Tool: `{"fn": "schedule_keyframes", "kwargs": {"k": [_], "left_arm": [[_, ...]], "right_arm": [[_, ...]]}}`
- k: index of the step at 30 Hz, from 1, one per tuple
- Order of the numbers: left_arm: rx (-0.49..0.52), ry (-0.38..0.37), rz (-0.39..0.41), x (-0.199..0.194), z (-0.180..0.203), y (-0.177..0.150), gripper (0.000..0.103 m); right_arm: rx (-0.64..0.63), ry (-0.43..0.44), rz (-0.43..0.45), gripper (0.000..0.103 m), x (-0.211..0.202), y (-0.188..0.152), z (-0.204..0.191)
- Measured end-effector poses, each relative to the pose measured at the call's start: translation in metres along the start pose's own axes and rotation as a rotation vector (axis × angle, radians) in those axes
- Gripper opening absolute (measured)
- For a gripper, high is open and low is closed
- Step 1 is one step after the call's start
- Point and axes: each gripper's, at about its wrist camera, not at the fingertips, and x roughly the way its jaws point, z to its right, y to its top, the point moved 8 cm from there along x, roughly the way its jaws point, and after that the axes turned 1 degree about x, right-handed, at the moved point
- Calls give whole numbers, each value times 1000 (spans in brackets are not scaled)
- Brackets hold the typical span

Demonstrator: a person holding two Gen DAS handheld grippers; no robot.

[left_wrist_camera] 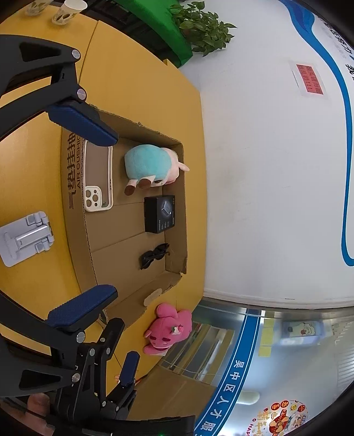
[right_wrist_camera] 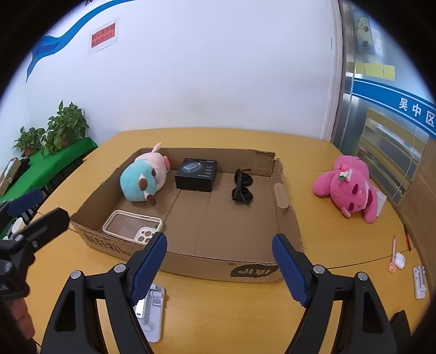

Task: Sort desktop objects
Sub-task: 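Move both grippers back toward the grey phone stand, then close the left gripper on the grey phone stand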

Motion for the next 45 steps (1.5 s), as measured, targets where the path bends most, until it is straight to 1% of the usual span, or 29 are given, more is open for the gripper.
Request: {"fn": "schedule_keyframes", "kwargs": {"k": [3, 8, 12, 14, 16, 17, 20, 25, 28, 31, 34, 37, 43, 45], "left_arm": [[-21, -20, -23, 4, 0, -5, 103], [-22, -16, -38, 9, -2, -11, 103], [-35, -29, -73, 16, -4, -23, 103], [-38, -30, -110, 23, -7, -36, 103], [-39, -23, -163, 32, -10, -52, 103], [-40, -25, -188, 37, -10, -60, 103], [-45, -35, -251, 50, -11, -81, 103], [-70, -85, -372, 76, -7, -116, 103], [-87, -108, -447, 89, -4, -137, 101], [-81, -108, -499, 97, -1, -150, 101], [-82, -100, -543, 103, -1, -161, 97], [-100, -104, -576, 109, -2, -170, 92], [-69, -115, -557, 103, 5, -170, 80], [-65, -123, -554, 102, 6, -170, 73]], "right_arm": [[-14, -3, 1, 80, 0, -2, -3], [-10, 8, -6, 80, 2, -6, -6], [1, 44, -26, 80, 6, -23, -14], [-3, 88, -57, 80, 12, -46, -25], [-11, 111, -110, 80, 22, -71, -36], [-3, 134, -142, 80, 28, -85, -41], [29, 180, -200, 80, 42, -116, -53], [47, 236, -262, 80, 58, -141, -72], [25, 257, -282, 79, 64, -151, -84], [21, 273, -294, 79, 69, -157, -92], [20, 275, -311, 79, 74, -161, -94], [13, 272, -303, 79, 76, -160, -95], [-33, 244, -291, 79, 78, -161, -101], [-42, 246, -286, 79, 79, -161, -101]]}}
